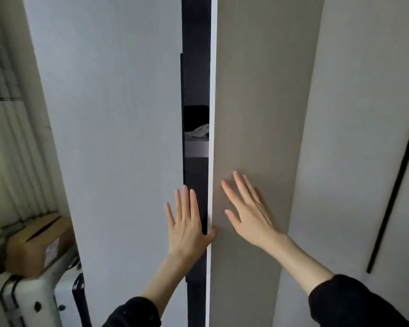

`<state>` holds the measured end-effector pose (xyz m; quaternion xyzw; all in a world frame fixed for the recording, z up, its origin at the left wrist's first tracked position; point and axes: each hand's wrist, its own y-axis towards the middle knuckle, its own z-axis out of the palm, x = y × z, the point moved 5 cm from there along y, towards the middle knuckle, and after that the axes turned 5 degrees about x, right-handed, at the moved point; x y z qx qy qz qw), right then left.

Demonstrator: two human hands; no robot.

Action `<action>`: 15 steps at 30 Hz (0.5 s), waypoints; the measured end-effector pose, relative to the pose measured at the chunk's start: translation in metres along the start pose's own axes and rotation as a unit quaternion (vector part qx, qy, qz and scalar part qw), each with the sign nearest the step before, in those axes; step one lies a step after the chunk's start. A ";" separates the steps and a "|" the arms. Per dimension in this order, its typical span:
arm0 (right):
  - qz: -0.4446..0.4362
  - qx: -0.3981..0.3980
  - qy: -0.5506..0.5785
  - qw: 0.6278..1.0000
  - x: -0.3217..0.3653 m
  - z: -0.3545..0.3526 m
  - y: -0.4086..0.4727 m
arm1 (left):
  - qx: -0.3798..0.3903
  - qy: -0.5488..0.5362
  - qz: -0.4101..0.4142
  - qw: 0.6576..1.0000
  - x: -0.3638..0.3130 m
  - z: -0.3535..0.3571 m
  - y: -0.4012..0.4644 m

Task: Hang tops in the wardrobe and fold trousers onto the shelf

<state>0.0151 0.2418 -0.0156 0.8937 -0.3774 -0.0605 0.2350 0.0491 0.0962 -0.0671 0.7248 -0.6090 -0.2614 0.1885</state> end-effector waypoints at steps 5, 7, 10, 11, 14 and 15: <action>-0.015 -0.067 -0.070 0.995 -0.004 0.048 0.061 | -0.001 0.043 0.024 0.999 0.061 0.027 0.050; -0.011 -0.083 -0.092 0.992 -0.007 0.057 0.078 | -0.011 0.063 0.048 0.997 0.072 0.029 0.072; -0.001 -0.131 -0.157 0.979 -0.008 0.069 0.101 | -0.029 0.080 0.073 0.994 0.087 0.034 0.101; 0.004 -0.129 -0.169 0.977 -0.009 0.073 0.107 | -0.028 0.083 0.071 0.994 0.091 0.038 0.109; -0.003 -0.147 -0.202 0.968 -0.014 0.086 0.128 | -0.042 0.064 0.068 0.995 0.104 0.052 0.127; -0.001 -0.141 -0.197 0.970 -0.015 0.089 0.135 | -0.041 0.052 0.061 0.996 0.108 0.056 0.132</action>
